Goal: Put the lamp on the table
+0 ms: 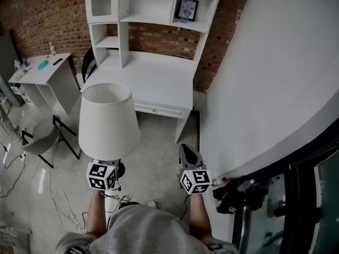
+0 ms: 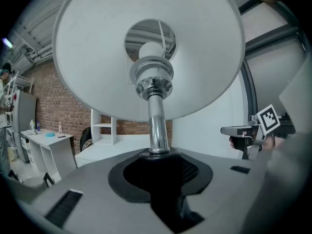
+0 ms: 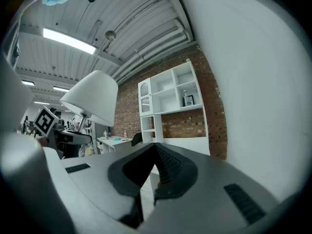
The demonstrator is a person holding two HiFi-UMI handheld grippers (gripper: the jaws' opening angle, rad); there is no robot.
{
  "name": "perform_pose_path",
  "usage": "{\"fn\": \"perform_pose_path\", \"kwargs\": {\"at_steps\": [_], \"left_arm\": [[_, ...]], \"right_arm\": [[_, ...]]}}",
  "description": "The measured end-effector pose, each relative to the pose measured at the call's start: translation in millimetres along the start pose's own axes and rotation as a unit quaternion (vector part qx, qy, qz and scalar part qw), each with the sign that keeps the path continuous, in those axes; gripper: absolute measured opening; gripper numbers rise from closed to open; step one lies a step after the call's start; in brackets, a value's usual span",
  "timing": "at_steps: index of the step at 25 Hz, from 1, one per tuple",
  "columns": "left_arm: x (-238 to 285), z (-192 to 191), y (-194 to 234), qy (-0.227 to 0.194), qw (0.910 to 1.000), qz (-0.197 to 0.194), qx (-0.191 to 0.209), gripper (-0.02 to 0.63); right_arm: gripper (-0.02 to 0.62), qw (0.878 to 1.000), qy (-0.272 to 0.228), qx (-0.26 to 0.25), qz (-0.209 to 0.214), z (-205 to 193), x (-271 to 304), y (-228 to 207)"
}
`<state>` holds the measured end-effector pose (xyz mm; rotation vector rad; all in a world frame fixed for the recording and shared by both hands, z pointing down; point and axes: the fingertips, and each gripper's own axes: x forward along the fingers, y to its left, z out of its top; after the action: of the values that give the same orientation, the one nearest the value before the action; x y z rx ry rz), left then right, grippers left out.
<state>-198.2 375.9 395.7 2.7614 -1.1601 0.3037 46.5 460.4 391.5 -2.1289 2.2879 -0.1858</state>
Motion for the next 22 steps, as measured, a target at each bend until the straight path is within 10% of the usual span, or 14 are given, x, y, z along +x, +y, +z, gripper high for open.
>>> {"fn": "perform_pose_path", "kwargs": {"at_steps": [22], "left_arm": [[38.4, -1.0, -8.9, 0.005, 1.0, 0.003, 0.006, 0.107]], "right_arm": [[0.022, 1.0, 0.005, 0.01, -0.008, -13.2, 11.0, -41.3]]}}
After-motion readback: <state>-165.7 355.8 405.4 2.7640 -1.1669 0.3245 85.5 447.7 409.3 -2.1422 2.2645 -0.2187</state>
